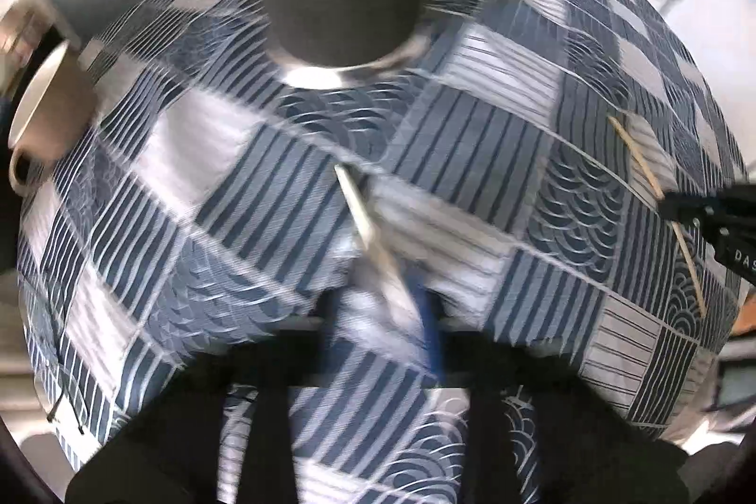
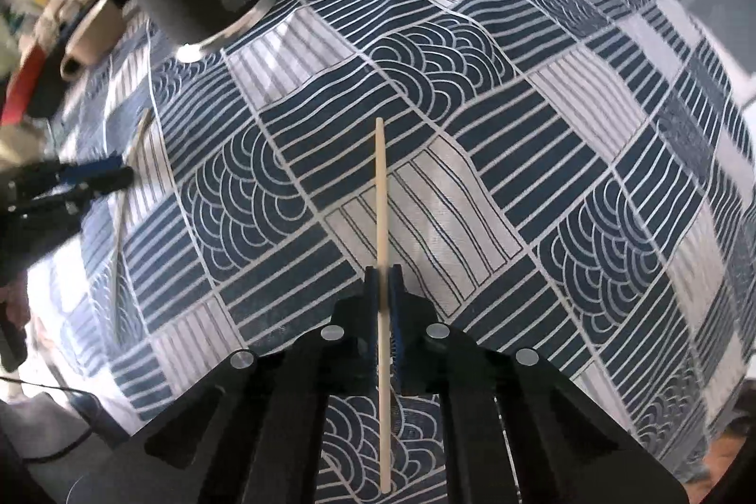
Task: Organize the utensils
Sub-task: 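Close the left tool on a chopstick while the right tool grasps another, then lift both held chopsticks and carry them above the black holder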
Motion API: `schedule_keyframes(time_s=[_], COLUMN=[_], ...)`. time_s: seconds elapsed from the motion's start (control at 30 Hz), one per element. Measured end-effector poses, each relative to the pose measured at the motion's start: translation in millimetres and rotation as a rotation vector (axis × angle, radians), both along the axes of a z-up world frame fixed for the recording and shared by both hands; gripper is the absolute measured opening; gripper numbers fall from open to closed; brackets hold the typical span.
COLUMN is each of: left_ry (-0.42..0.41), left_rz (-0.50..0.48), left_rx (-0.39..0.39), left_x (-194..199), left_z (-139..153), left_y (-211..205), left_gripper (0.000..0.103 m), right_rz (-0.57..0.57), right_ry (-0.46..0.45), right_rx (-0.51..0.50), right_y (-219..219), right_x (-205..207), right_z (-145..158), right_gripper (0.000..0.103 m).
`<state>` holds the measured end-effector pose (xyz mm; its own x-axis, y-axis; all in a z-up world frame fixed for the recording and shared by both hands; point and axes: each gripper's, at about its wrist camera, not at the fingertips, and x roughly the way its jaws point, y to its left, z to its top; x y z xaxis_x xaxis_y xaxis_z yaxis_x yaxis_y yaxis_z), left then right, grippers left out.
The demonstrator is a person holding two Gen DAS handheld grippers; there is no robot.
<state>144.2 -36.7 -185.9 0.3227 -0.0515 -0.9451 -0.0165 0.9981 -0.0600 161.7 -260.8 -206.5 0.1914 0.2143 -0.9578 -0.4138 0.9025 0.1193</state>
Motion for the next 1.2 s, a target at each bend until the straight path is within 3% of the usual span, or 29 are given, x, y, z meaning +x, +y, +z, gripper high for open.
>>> schedule_keyframes(time_s=[0.07,0.1,0.33,0.8,1.07,1.2], left_ry=[0.051,0.067,0.021,-0.175,-0.329,-0.387], left_rz=[0.082,0.11,0.164,0.128,0.138,0.128], left_rx=[-0.148,-0.186,-0.318,-0.155,-0.179,-0.202], left_x=[0,0,-17,24,41,51], left_z=[-2,-3,21,127,192,208], left_y=[27,35,62,97,107,104], left_gripper=[0.004,0.004,0.004,0.004,0.004,0.004], right_rz=[-0.029,-0.037,-0.039,0.057,0.12,0.161], right_ry=[0.031,0.043,0.032,-0.159,-0.276,-0.318], right_rx=[0.048,0.062,0.142,0.294,0.4,0.455], right_y=[-7,-9,-19,44,80,100], right_x=[3,3,4,54,70,82], right_z=[-1,0,19,127,191,217], right_gripper=[0.004,0.004,0.004,0.005,0.005,0.005])
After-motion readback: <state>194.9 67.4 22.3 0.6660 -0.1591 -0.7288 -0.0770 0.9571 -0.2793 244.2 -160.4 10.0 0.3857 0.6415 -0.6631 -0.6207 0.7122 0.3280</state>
